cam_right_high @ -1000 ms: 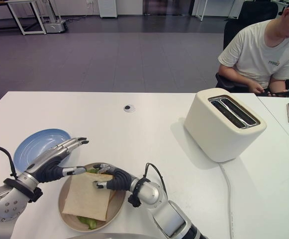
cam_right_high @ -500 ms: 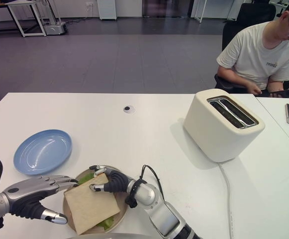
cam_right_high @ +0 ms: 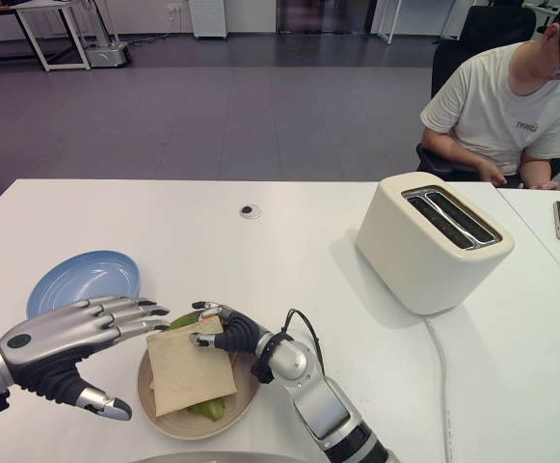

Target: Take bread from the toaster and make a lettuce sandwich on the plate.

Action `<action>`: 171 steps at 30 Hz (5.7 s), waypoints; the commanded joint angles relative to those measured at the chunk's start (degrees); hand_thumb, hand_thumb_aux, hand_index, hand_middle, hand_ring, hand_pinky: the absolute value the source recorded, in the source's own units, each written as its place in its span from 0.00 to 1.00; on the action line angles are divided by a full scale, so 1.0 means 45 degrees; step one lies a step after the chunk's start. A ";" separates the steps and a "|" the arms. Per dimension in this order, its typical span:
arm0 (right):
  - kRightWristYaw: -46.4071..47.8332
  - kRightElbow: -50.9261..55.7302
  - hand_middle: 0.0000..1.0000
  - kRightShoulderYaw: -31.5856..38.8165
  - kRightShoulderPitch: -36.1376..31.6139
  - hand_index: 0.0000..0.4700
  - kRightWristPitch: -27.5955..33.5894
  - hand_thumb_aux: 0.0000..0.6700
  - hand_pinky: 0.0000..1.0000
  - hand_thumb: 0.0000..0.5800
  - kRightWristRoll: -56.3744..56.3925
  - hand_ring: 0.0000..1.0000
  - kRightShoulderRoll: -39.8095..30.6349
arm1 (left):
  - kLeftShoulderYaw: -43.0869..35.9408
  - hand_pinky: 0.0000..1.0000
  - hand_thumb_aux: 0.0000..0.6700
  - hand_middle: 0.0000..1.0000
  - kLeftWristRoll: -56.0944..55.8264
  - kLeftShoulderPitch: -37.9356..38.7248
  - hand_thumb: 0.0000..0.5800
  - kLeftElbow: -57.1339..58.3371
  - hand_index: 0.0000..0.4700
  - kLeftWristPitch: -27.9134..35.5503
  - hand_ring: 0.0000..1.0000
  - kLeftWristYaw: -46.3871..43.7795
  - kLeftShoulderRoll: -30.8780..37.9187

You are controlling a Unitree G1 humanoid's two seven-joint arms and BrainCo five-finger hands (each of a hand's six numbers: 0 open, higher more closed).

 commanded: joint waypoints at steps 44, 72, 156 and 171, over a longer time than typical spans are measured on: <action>0.1412 -0.2318 0.00 -0.4504 -0.4172 0.00 0.4522 0.00 0.00 0.00 0.1838 0.00 -0.0536 | -0.3776 0.00 0.00 0.00 0.1306 -0.1049 0.00 0.2544 0.00 0.0674 0.00 0.3038 -0.1975; 0.5899 -0.7971 1.00 -0.0302 0.2330 1.00 0.5098 1.00 1.00 1.00 0.4234 1.00 -0.7119 | -0.2271 1.00 1.00 1.00 -0.1893 0.6185 1.00 -0.0183 1.00 0.5735 1.00 -0.1767 -0.2594; -0.3871 -0.4746 0.00 -0.4297 0.1907 0.00 -0.2392 0.00 0.00 0.00 0.0303 0.00 0.1065 | -0.7404 0.00 0.00 0.00 -0.0724 -0.4521 0.00 0.2596 0.00 0.4594 0.00 1.0010 -1.0309; -0.3733 -0.4541 0.00 -0.4498 0.2011 0.00 -0.3070 0.00 0.00 0.00 0.0473 0.00 0.1215 | -0.7212 0.00 0.00 0.00 -0.0385 -0.4491 0.00 0.2852 0.00 0.3816 0.00 0.9840 -0.9943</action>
